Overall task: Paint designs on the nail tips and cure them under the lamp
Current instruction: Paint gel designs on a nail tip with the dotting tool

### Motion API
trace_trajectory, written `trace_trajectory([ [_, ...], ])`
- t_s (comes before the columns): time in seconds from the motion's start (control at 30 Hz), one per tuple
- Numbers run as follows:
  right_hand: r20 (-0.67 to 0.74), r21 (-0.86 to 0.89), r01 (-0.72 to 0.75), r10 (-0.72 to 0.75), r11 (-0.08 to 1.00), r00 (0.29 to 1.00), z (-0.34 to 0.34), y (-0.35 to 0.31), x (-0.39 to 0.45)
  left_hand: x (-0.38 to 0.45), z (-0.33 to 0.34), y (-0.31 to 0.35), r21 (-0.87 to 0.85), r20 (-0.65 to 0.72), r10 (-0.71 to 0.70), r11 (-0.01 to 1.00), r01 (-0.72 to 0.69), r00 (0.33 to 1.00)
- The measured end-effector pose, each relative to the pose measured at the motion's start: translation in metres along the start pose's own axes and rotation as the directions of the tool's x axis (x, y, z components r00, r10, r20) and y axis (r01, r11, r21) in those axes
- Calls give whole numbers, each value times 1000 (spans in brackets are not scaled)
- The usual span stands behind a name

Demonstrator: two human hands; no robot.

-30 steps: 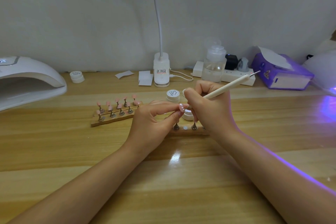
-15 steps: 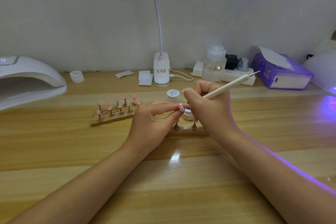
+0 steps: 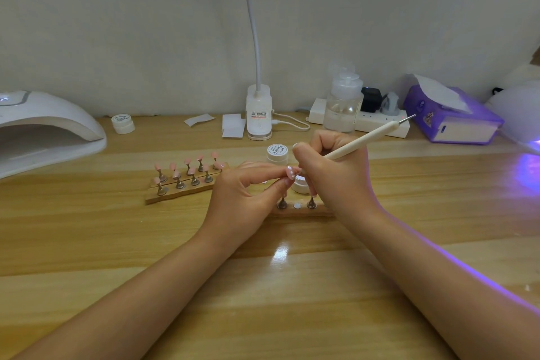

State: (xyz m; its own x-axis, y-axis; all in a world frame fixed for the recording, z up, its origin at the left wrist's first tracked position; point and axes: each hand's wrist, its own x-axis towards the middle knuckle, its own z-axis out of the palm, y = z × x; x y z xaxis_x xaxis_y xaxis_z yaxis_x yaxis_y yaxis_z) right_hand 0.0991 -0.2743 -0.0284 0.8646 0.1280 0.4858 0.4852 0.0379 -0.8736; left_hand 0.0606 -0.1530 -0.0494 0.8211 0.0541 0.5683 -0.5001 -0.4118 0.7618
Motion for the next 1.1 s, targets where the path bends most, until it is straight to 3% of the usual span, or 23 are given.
trace_trajectory([
  [1.1,-17,-7,-2,2,1000,1000,-1,1,0,0,0,-1,19,2,4,1000,-4,1000],
])
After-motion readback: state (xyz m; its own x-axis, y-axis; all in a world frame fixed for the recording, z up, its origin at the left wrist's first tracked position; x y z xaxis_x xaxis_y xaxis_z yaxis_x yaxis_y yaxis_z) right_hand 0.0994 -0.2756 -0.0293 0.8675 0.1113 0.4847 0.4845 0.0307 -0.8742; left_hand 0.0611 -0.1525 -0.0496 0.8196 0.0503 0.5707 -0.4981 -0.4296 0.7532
